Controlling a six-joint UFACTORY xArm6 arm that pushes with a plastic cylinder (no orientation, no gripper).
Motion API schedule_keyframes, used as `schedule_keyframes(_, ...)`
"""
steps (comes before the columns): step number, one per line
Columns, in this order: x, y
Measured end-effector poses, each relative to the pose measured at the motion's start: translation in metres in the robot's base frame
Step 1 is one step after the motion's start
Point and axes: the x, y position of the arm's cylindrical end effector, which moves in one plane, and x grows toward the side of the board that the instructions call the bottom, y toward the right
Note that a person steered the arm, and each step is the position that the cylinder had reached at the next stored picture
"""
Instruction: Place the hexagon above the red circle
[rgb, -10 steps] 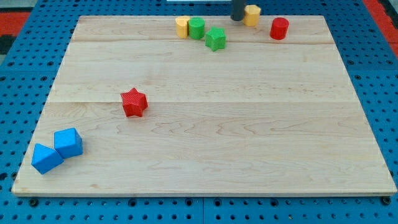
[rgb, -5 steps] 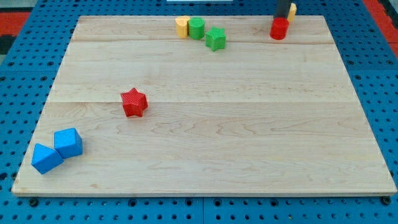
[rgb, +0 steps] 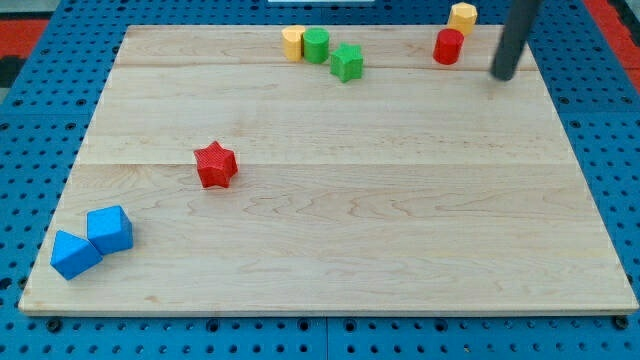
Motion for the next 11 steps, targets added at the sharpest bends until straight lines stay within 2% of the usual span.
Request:
schedule_keyframes(1, -0.074, 0.037)
schedule_keyframes(2, -0.076, 0.03)
schedule_keyframes(4, -0.076, -0.024)
schedule_keyframes(11, -0.076, -0.043)
